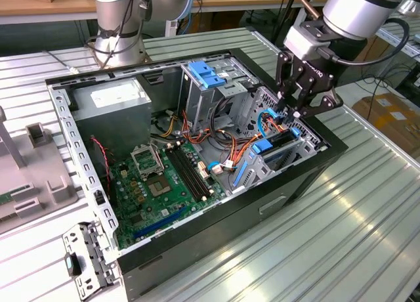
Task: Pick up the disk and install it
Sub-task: 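Insert the second disk wire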
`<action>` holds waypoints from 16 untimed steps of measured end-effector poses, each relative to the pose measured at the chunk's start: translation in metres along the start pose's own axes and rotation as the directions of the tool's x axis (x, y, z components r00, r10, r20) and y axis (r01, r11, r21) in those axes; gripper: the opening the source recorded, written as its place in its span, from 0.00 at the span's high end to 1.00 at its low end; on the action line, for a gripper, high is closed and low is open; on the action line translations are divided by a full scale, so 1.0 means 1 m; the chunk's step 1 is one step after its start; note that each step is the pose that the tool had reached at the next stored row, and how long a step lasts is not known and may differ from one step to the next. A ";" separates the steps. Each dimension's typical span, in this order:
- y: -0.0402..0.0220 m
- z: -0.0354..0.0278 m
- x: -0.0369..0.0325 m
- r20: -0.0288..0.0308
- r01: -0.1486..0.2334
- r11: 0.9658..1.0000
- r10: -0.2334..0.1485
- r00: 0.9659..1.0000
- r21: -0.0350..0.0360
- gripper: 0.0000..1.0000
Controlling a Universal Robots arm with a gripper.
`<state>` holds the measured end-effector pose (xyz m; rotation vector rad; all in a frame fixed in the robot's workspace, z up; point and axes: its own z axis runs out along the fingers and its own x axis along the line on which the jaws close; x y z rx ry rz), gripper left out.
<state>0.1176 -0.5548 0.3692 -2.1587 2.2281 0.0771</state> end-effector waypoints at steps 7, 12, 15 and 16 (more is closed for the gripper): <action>0.0001 -0.0045 0.0022 0.019 0.000 1.000 0.000 1.000 -0.001 0.64; 0.0015 -0.0037 0.0060 0.020 0.000 1.000 0.000 1.000 -0.001 0.64; 0.0030 -0.0029 0.0062 0.020 0.000 1.000 0.000 1.000 -0.001 0.64; 0.0034 -0.0026 0.0062 0.019 0.000 1.000 0.000 1.000 -0.001 0.64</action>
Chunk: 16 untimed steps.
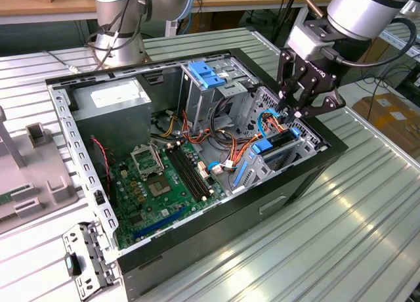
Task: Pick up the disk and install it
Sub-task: 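Insert the second disk wire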
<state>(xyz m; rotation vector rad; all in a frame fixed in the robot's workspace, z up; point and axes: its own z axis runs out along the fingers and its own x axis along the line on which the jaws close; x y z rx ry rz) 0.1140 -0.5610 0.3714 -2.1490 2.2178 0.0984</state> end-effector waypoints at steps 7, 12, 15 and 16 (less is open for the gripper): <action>0.0027 0.0059 0.0006 0.000 0.000 1.000 0.000 1.000 0.000 0.64; 0.0027 0.0062 0.0006 0.000 0.000 1.000 0.000 1.000 0.000 0.64; 0.0027 0.0062 0.0006 0.000 0.000 1.000 0.000 1.000 0.000 0.78; 0.0027 0.0062 0.0006 0.000 0.000 1.000 0.000 1.000 0.000 0.78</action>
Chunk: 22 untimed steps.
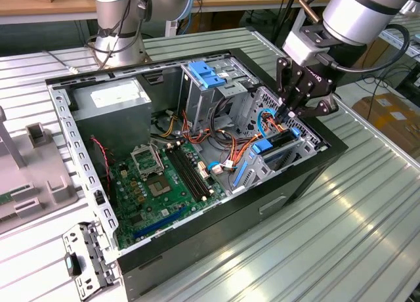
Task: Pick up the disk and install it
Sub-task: 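Insert the second disk wire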
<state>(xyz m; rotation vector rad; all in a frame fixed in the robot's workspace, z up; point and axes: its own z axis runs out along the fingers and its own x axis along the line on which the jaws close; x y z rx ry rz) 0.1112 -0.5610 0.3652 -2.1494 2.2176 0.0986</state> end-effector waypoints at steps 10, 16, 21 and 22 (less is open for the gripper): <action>0.0000 0.0000 0.0000 0.000 0.000 1.000 0.000 1.000 0.000 0.84; 0.0001 -0.0001 0.0088 0.000 0.000 1.000 0.000 1.000 0.000 0.84; -0.0001 0.0001 0.0129 0.000 0.000 1.000 0.000 1.000 0.000 0.84; -0.0001 0.0001 0.0136 0.000 0.000 1.000 0.000 1.000 0.000 0.84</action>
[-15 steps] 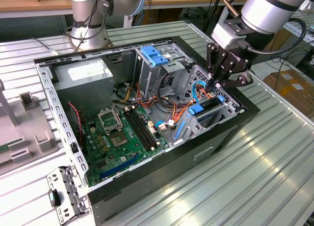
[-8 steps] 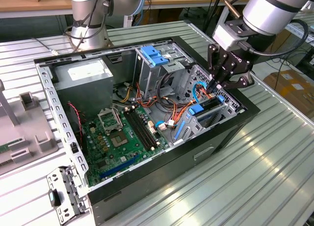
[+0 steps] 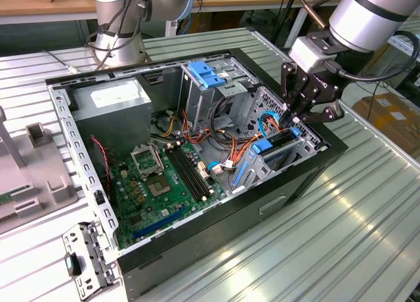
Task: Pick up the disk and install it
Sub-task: 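Insert the second disk wire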
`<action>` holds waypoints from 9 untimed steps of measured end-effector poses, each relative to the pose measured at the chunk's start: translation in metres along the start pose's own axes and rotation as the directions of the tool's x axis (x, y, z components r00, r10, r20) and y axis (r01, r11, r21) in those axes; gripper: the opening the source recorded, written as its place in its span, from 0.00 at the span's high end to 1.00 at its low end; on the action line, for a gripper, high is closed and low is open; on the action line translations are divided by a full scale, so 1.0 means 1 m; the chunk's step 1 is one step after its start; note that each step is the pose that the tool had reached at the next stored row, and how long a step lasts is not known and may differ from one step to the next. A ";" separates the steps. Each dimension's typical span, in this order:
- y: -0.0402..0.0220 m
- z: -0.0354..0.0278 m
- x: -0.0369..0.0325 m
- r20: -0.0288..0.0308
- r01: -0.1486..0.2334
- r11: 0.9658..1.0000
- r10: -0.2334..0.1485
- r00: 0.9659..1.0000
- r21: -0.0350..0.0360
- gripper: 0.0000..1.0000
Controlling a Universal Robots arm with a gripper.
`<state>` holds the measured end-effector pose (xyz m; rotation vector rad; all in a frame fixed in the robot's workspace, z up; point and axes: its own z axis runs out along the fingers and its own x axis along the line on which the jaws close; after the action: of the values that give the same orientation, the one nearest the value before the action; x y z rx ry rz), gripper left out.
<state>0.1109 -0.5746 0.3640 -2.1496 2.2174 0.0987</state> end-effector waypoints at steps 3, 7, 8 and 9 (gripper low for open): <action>-0.0001 0.0001 0.0022 0.000 0.000 1.000 0.000 1.000 0.000 0.84; -0.0002 0.0002 0.0055 0.000 0.000 1.000 0.000 1.000 0.000 0.84; -0.0002 0.0002 0.0064 0.000 0.000 1.000 0.000 1.000 0.000 0.84; -0.0002 0.0003 0.0069 0.000 0.000 1.000 0.000 1.000 0.000 0.84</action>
<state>0.1109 -0.5815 0.3632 -2.1496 2.2173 0.0987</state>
